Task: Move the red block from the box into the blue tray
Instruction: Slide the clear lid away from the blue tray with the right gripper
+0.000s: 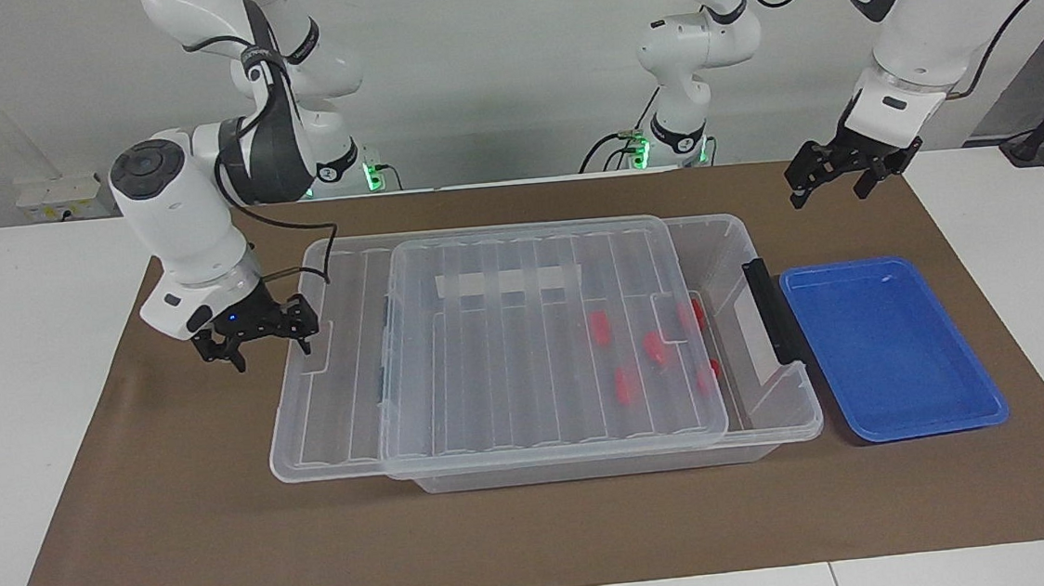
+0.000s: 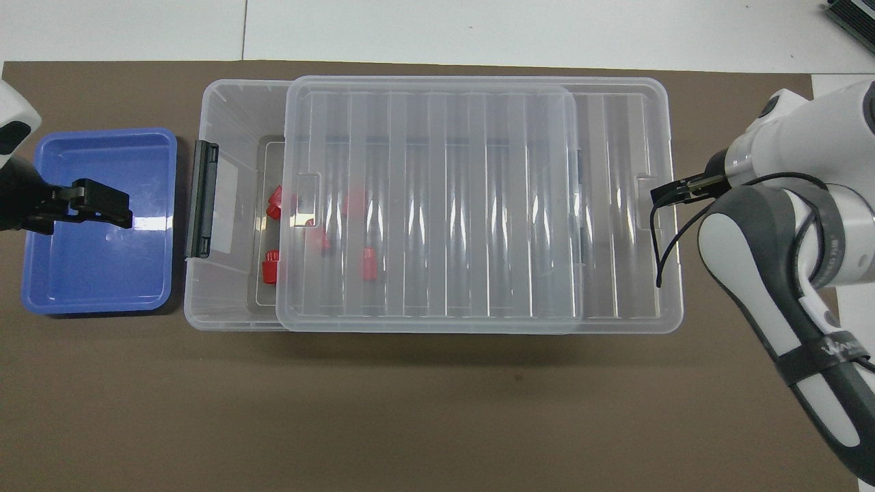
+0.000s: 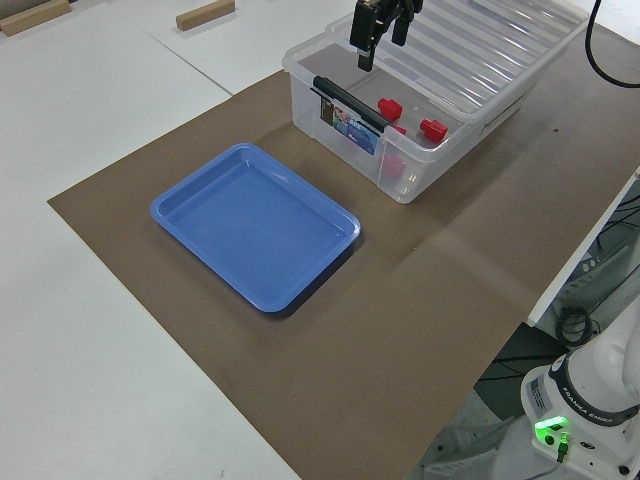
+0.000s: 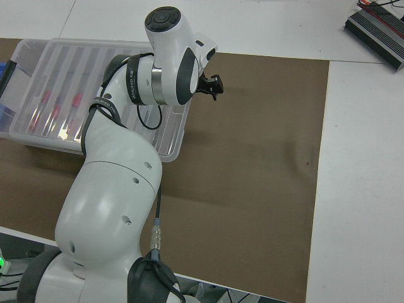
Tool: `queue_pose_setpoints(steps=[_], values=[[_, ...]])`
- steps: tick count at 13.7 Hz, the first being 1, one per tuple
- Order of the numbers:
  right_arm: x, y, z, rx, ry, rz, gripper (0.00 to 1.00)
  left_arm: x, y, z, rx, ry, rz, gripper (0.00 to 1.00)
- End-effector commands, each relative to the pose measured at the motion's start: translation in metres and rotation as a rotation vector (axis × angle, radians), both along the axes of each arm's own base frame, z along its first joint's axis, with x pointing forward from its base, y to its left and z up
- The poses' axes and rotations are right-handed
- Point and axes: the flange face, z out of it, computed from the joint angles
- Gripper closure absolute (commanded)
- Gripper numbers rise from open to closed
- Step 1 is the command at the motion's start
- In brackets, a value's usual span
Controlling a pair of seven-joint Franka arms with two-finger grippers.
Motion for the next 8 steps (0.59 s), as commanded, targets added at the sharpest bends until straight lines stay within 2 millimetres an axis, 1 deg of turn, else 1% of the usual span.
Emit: queue_pose_setpoints(steps=[1, 2, 4, 5, 6, 7, 8], values=[[-0.003, -0.03, -0.004, -0.02, 0.016, 0.085, 0.04, 0.006, 0.013, 0.001, -0.013, -0.08, 0.192, 0.0], [-0.004, -0.038, -0.005, -0.021, 0.02, 0.103, 0.04, 0.012, 0.003, -0.003, -0.032, -0.141, 0.328, 0.0], [-0.006, -0.054, -0.008, -0.025, 0.025, 0.145, 0.04, 0.022, -0.043, -0.018, -0.079, -0.197, 0.515, 0.0], [-0.007, -0.062, -0.01, -0.026, 0.029, 0.163, 0.04, 0.028, -0.06, -0.026, -0.076, -0.196, 0.563, 0.0], [-0.008, -0.067, -0.01, -0.028, 0.026, 0.182, 0.04, 0.038, -0.084, -0.037, -0.054, -0.207, 0.595, 0.0], [-0.008, -0.072, -0.01, -0.03, 0.027, 0.2, 0.04, 0.046, -0.104, -0.049, -0.035, -0.21, 0.641, 0.0], [-0.009, -0.078, -0.01, -0.031, 0.028, 0.209, 0.04, 0.053, -0.113, -0.057, -0.034, -0.205, 0.681, 0.0]])
